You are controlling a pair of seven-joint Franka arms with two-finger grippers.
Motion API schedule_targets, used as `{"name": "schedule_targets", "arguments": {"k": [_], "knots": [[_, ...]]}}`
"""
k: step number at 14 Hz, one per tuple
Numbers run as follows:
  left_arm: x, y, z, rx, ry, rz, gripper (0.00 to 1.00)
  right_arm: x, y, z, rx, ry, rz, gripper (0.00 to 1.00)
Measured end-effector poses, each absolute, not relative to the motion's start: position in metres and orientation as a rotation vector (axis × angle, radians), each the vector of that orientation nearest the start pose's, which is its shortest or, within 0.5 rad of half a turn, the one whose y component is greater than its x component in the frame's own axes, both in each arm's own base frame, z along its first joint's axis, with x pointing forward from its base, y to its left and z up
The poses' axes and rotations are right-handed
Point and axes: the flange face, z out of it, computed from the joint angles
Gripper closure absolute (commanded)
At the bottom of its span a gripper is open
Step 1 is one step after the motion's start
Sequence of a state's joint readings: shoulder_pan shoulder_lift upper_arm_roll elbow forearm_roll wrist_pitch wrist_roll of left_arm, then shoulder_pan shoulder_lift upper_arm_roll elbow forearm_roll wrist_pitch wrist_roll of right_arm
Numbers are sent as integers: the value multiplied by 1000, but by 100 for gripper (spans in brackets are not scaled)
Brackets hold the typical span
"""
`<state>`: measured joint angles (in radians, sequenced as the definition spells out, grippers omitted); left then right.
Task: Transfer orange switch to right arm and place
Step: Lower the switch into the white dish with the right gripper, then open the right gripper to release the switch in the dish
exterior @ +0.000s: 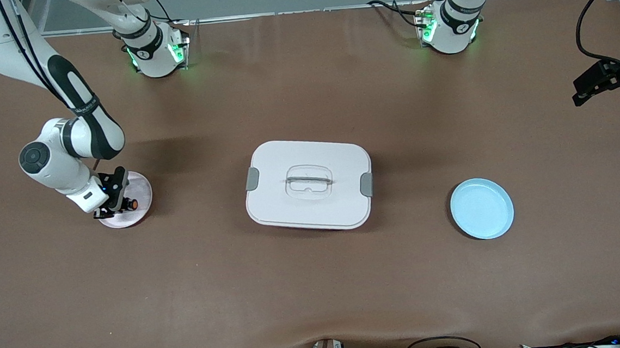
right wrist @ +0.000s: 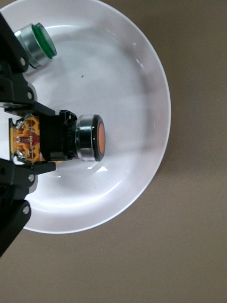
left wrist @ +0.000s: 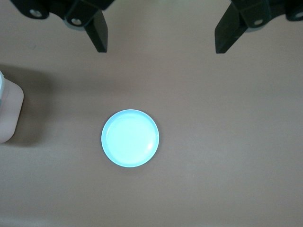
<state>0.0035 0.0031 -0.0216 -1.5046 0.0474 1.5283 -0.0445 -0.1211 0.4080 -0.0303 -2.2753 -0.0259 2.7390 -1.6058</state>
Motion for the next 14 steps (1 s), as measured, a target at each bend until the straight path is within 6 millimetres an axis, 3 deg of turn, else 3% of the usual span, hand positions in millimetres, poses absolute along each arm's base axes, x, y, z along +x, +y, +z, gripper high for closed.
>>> {"name": "schedule_targets", "arguments": {"k": [4,8,11,14], "knots": [[549,-8,648,-3094,-34,-2,0,539,-80,186,-2365,-2168,-45,0],[548,-33,644,-3094,36,17,0,548,-80,194,-2326,-2132,27,0],[546,-46,639,-3092,74,35,0,560,-82,220,-2332,-2041,103,0],[544,-47,640,-3104,76,35,0,569,-84,268,-2408,-1872,182,0]]}}
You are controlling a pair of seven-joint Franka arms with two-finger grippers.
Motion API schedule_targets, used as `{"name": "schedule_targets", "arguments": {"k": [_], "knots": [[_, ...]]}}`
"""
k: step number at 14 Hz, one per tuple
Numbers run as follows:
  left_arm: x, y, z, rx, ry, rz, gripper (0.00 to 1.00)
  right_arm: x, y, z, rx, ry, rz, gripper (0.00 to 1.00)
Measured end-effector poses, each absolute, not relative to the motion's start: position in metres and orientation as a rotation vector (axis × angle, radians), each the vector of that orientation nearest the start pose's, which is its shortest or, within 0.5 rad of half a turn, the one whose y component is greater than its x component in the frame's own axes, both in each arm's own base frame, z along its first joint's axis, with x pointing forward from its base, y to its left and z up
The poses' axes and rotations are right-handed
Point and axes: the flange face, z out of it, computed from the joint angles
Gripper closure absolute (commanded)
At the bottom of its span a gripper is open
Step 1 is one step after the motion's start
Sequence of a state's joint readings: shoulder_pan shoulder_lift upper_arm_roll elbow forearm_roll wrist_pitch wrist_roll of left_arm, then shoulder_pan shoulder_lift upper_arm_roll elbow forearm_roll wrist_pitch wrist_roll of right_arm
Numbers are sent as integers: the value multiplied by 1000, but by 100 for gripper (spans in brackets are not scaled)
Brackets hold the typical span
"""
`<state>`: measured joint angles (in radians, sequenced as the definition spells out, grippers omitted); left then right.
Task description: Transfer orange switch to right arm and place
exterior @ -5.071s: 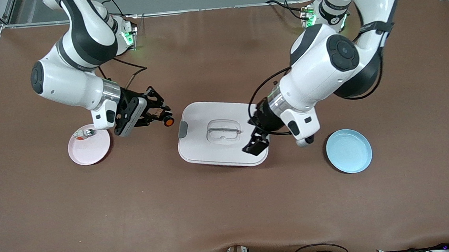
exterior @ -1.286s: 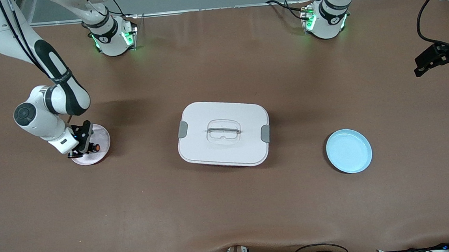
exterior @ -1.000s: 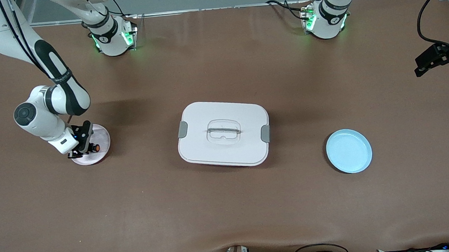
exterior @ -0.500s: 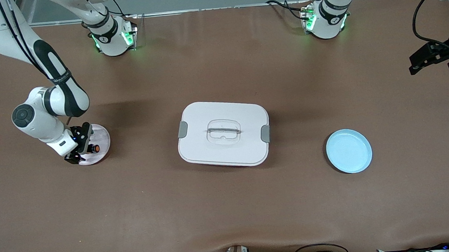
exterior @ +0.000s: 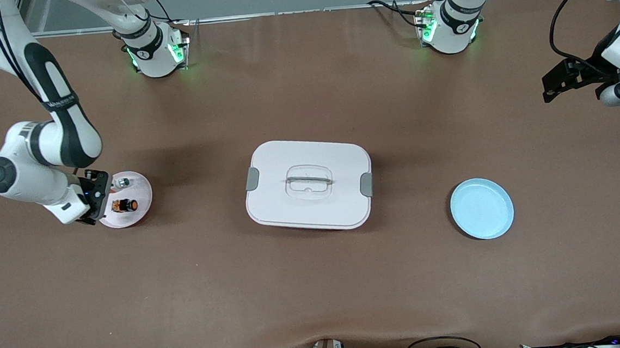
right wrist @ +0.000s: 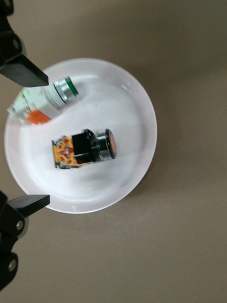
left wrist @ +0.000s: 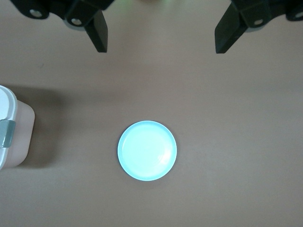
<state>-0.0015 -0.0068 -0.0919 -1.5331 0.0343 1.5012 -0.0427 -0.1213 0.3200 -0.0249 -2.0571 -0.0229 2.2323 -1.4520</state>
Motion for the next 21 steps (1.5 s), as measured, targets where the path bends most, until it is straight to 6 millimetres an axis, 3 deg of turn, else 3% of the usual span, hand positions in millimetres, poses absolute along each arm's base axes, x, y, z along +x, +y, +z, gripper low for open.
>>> {"name": "schedule_targets", "arguments": {"k": [4,7,11,14,18,21], "knots": [[540,-47,643,-3104,75,31,0,589,-90,361,-2499,-1692,251,0],[538,-47,646,-3104,74,22,0,599,-92,414,-2597,-1549,266,0],[537,-46,647,-3104,71,19,0,590,-88,454,-2777,-1226,300,0],[537,-45,647,-3104,69,20,0,578,-75,479,-2903,-934,334,0],[537,-45,647,-3104,68,18,0,561,-60,511,-2995,-673,352,0],[537,-43,648,-3104,62,17,0,553,-22,526,-3065,-455,379,0]]}}
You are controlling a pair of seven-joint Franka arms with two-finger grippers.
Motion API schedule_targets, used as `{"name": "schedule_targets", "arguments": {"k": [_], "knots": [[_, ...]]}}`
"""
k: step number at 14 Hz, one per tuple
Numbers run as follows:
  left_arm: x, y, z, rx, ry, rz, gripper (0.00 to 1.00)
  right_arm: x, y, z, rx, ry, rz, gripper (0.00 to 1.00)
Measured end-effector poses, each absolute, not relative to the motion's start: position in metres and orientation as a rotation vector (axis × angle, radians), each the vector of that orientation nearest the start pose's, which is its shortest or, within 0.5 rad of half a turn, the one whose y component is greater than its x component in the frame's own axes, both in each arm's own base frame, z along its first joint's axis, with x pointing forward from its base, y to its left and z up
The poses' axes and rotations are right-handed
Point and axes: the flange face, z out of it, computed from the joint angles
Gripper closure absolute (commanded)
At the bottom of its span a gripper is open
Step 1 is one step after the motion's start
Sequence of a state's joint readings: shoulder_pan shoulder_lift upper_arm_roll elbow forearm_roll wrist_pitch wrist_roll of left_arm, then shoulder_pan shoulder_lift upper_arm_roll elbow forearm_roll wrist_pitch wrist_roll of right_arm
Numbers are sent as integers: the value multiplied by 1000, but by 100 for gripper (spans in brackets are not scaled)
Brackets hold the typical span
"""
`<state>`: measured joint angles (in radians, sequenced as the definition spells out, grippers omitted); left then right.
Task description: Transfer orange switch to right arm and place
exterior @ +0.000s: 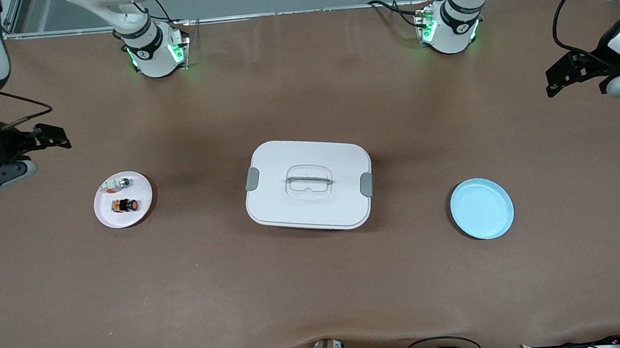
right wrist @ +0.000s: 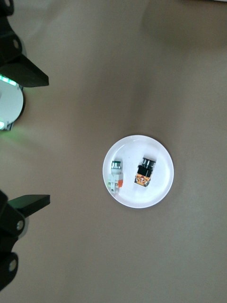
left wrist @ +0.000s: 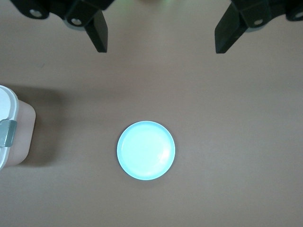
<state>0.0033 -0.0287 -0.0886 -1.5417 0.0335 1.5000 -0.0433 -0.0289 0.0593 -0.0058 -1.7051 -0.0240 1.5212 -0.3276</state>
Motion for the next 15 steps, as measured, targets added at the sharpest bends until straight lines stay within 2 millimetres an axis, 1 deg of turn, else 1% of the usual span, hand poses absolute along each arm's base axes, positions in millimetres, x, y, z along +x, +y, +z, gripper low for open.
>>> {"name": "schedule_targets", "arguments": {"k": [1,2,4,6,8,10,12,13,15], "knots": [[537,-43,648,-3104,61,14,0,553,-9,527,-3077,-433,379,0],[537,-43,648,-3104,61,12,0,553,-3,527,-3082,-423,379,0],[538,-43,648,-3105,62,4,0,554,-5,527,-3087,-402,370,0],[539,-43,649,-3105,62,-8,0,554,-11,529,-3091,-382,360,0],[539,-43,648,-3105,61,-10,0,555,-20,536,-3098,-344,345,0],[539,-43,647,-3105,61,-6,0,555,-38,555,-3105,-291,320,0],[539,-43,645,-3105,61,-2,0,555,-51,577,-3115,-255,276,0],[539,-43,644,-3105,61,2,0,554,-55,584,-3117,-243,264,0],[539,-43,643,-3105,61,5,0,553,-60,588,-3112,-225,264,0]]}}
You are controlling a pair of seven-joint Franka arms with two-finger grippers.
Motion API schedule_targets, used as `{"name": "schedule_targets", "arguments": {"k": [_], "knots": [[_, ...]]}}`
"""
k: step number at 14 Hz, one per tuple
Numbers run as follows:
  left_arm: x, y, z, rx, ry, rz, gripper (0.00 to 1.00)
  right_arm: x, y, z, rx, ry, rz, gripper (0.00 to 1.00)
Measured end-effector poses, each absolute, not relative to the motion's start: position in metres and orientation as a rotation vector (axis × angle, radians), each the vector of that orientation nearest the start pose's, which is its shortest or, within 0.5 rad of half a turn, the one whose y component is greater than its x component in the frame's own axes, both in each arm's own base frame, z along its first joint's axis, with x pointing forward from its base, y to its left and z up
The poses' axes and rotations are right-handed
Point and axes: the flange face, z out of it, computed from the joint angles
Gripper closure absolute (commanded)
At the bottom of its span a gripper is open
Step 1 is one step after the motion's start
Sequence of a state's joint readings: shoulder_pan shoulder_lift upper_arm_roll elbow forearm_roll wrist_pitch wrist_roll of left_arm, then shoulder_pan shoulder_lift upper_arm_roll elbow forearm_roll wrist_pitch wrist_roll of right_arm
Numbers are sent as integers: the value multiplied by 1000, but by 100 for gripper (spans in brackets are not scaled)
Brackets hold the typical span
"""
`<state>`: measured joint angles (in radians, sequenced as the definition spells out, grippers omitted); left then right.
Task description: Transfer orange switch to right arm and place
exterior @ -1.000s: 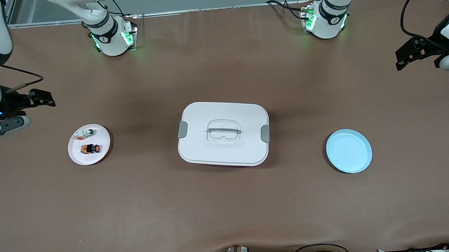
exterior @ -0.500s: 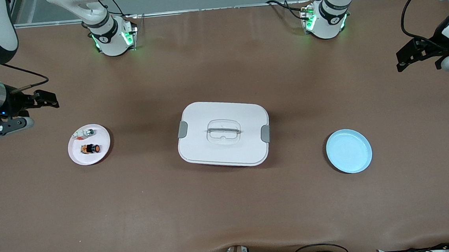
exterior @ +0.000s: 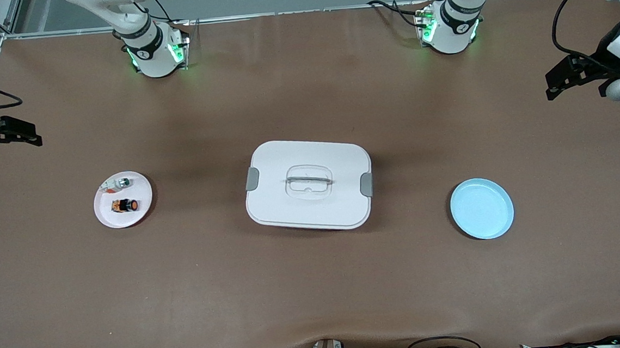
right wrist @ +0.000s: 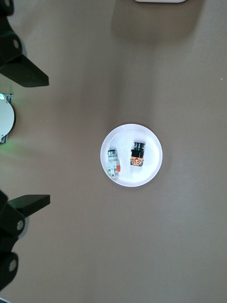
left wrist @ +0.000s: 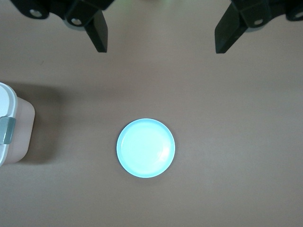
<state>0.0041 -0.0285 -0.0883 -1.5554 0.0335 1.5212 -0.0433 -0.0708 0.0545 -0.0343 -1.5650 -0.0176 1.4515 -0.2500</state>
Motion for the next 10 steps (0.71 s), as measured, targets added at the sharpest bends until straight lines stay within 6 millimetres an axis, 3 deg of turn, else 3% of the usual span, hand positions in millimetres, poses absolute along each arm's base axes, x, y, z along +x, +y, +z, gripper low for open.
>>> {"name": "schedule_targets", "arguments": {"k": [10], "knots": [[539,-43,641,-3104,60,12,0,546,-65,593,-3119,-203,220,0]]}}
